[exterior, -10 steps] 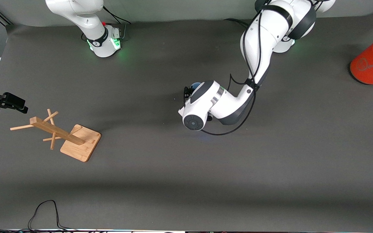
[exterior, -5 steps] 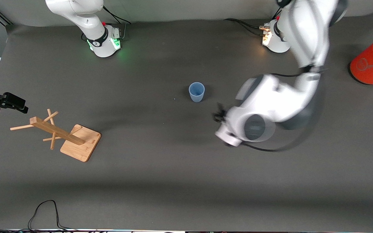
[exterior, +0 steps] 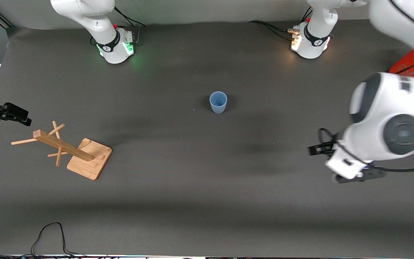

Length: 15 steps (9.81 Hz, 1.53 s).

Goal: Rotate and upright cup with both arms

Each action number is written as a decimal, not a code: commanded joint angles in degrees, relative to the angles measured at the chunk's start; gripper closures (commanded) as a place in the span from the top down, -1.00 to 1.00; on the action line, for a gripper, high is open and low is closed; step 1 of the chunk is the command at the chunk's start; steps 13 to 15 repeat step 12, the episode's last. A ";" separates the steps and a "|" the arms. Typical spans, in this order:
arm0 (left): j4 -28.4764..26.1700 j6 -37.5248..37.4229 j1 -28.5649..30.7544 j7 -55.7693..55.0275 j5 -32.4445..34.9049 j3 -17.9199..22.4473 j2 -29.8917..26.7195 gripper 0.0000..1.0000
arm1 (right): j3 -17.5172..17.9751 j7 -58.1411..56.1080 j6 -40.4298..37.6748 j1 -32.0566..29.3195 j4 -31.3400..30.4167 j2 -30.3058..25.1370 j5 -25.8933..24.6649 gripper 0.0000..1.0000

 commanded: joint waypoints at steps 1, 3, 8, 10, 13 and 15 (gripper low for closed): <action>-13.62 5.53 6.93 11.22 -1.11 -0.79 -12.08 1.00 | -0.10 -1.15 -0.20 0.07 0.23 -0.29 0.10 1.00; -21.11 9.85 9.93 15.73 -3.14 -0.70 -19.99 1.00 | -0.10 -1.15 -0.20 0.07 0.14 -0.38 0.10 1.00; -23.60 7.93 11.88 18.12 -6.30 -0.52 -28.98 1.00 | -0.10 0.07 -0.64 0.15 0.06 -0.55 0.27 1.00; -23.34 8.02 11.97 18.12 -7.79 -0.44 -28.90 1.00 | -0.37 0.34 -2.83 0.07 -0.12 -0.90 1.24 1.00; -23.33 7.84 12.93 18.20 -8.07 -0.52 -28.82 1.00 | -0.37 0.34 -3.19 0.07 -0.03 -0.90 1.24 1.00; -23.33 7.84 12.93 18.20 -8.07 -0.52 -28.82 1.00 | -0.37 0.34 -3.19 0.07 -0.03 -0.90 1.24 1.00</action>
